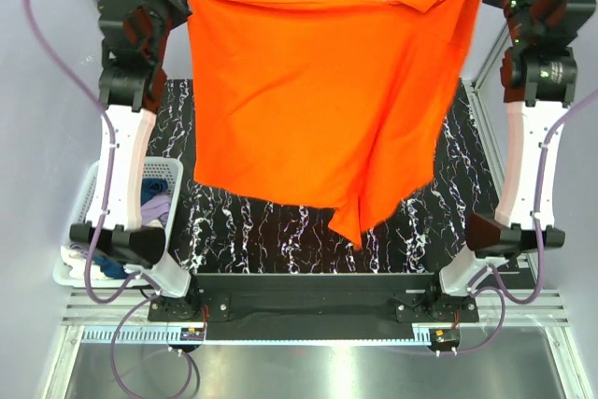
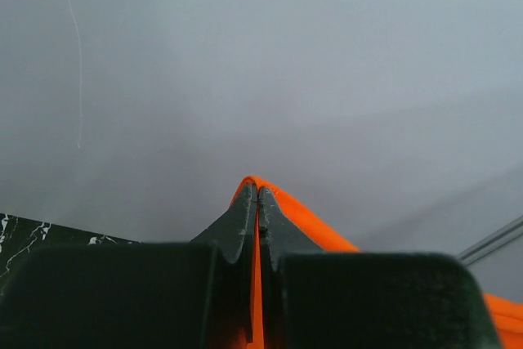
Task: Fold and stack the t-shirts
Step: Flatten the tshirt out, then fold the tshirt
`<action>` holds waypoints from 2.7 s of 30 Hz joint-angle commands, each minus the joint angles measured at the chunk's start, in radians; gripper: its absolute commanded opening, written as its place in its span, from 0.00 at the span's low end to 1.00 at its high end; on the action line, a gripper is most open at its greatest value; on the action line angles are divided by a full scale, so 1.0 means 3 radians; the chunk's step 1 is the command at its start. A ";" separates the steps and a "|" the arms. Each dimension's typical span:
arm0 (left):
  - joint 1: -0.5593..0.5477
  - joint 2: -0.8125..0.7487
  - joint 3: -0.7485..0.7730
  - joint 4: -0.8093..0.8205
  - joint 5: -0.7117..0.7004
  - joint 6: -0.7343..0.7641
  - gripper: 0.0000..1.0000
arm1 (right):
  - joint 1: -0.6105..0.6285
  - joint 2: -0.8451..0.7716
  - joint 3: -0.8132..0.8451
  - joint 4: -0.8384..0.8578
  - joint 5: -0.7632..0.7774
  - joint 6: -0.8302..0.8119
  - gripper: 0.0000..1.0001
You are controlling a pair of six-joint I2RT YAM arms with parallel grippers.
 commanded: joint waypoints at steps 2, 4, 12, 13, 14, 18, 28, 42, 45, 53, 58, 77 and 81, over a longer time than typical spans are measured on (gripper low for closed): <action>0.0048 0.0040 0.0388 0.0310 0.0012 0.0016 0.00 | -0.0021 -0.0120 0.0160 0.0358 -0.0006 -0.0066 0.00; 0.0048 0.0015 0.0368 0.0350 0.0017 -0.0010 0.00 | -0.0021 -0.0135 0.0165 0.0348 -0.0032 -0.0081 0.00; 0.0048 -0.0679 -0.0337 0.0437 0.0022 -0.0025 0.00 | -0.0016 -0.0594 -0.0039 0.0230 -0.0042 -0.0158 0.00; 0.0048 -0.0767 -0.0404 0.0443 0.0022 -0.0020 0.00 | -0.0021 -0.0671 -0.0090 0.0220 -0.0042 -0.0163 0.00; 0.0048 -0.0854 -0.0476 0.0427 0.0027 -0.0020 0.00 | -0.0021 -0.0844 -0.0207 0.0225 -0.0037 -0.0168 0.00; 0.0048 -0.1369 -0.0762 0.0346 0.0052 0.0010 0.00 | -0.0021 -0.1284 -0.0484 0.0225 -0.0027 -0.0189 0.00; 0.0048 -0.2312 -0.1304 0.0264 0.0052 0.0016 0.00 | -0.0021 -0.2190 -0.0934 0.0266 -0.0001 -0.0128 0.00; 0.0048 -0.1939 -0.2407 0.0626 -0.0019 0.0000 0.00 | -0.0021 -0.1879 -0.2426 0.1068 -0.0068 0.0061 0.00; 0.0048 -0.1735 -0.2842 0.0917 -0.0100 -0.0112 0.00 | -0.0021 -0.1710 -0.2927 0.1379 -0.0047 0.0107 0.00; 0.0089 -0.0265 -0.3186 0.1612 0.0042 -0.0266 0.00 | -0.0021 -0.0627 -0.3772 0.2260 0.0030 0.0189 0.00; 0.0140 0.1003 -0.2462 0.1666 0.0109 -0.0174 0.00 | -0.0021 0.0420 -0.3278 0.2383 -0.0164 0.0235 0.00; 0.0299 0.2060 -0.1105 0.1174 0.0328 -0.0199 0.00 | -0.0051 0.1650 -0.1594 0.1126 -0.0303 0.0195 0.00; 0.0319 0.1923 -0.1192 0.0909 0.0410 -0.0184 0.00 | -0.0051 0.1537 -0.1568 0.0681 -0.0415 0.0291 0.00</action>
